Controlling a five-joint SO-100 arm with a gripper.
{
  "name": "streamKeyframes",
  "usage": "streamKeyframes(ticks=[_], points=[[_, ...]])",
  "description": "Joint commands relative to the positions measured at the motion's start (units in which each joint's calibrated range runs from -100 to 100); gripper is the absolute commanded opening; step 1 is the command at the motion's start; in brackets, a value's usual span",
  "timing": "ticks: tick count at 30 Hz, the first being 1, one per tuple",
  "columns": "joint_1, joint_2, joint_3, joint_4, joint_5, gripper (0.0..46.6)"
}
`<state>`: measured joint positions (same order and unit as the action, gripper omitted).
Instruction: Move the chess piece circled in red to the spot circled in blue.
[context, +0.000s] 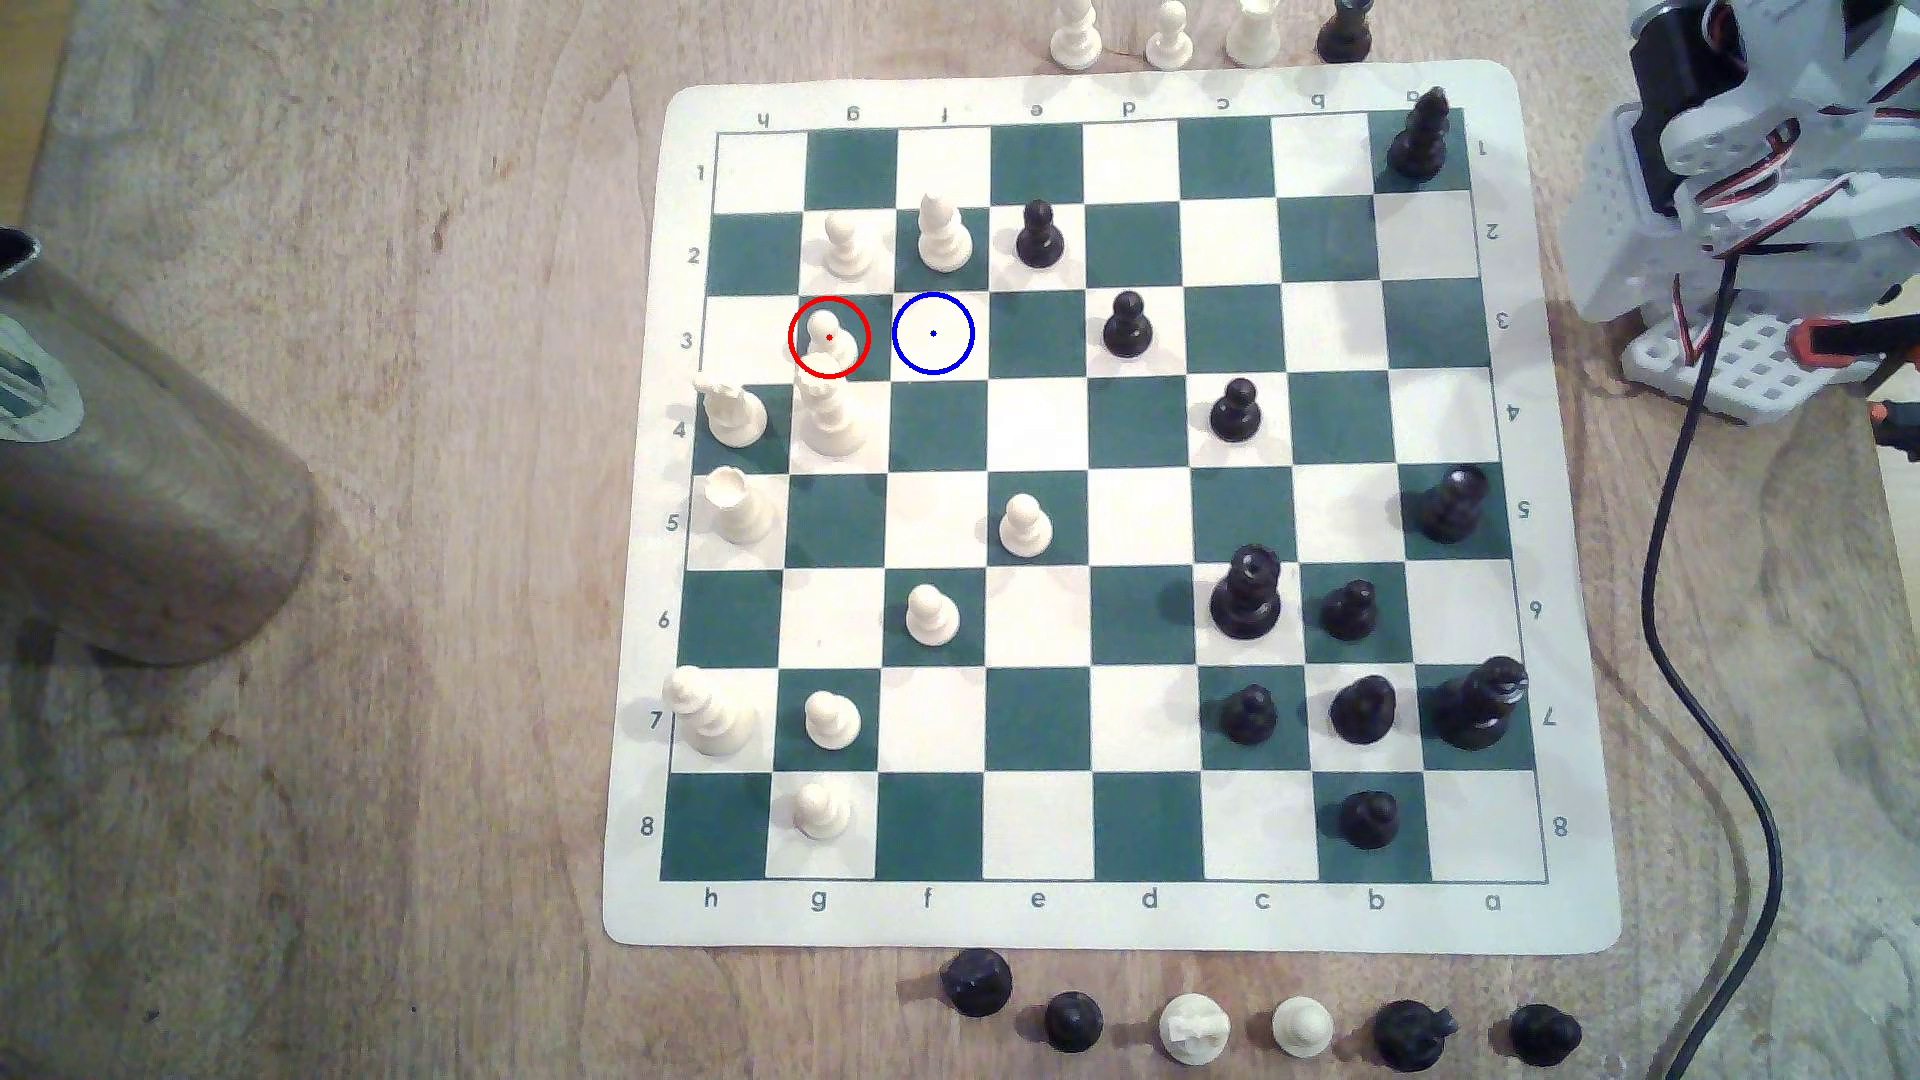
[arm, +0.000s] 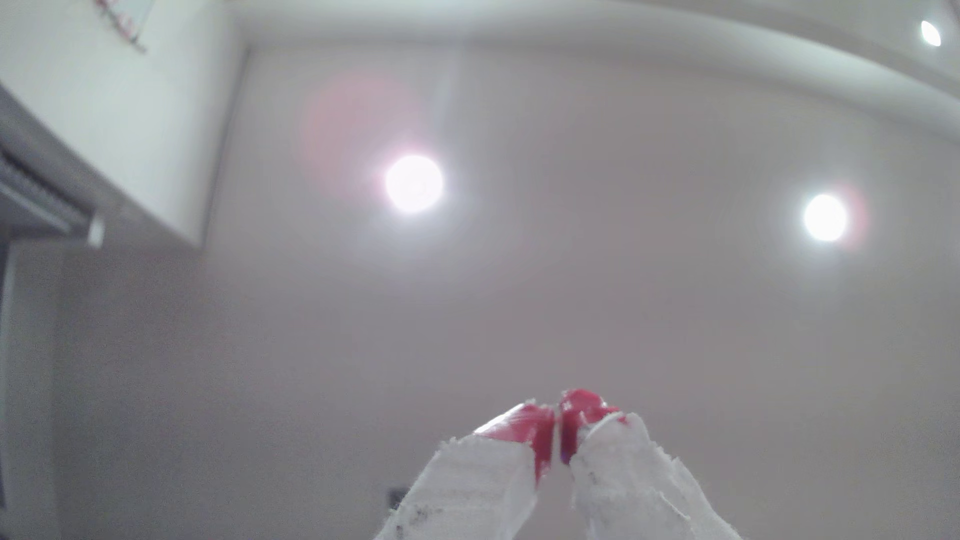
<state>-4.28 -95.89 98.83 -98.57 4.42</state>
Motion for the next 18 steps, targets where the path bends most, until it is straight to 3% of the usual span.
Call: streamKeyframes(ticks=[1, 8, 12, 18], points=[[2.6, 0.1, 0.8, 5.0, 0.1, 0.2], [1.3, 0.1, -11.5, 36.9, 0.1, 0.2], [3.5, 0.1, -22.1, 74.9, -0.2, 0.2], [6.0, 0.2, -28.4, 95.6, -0.3, 0.2]])
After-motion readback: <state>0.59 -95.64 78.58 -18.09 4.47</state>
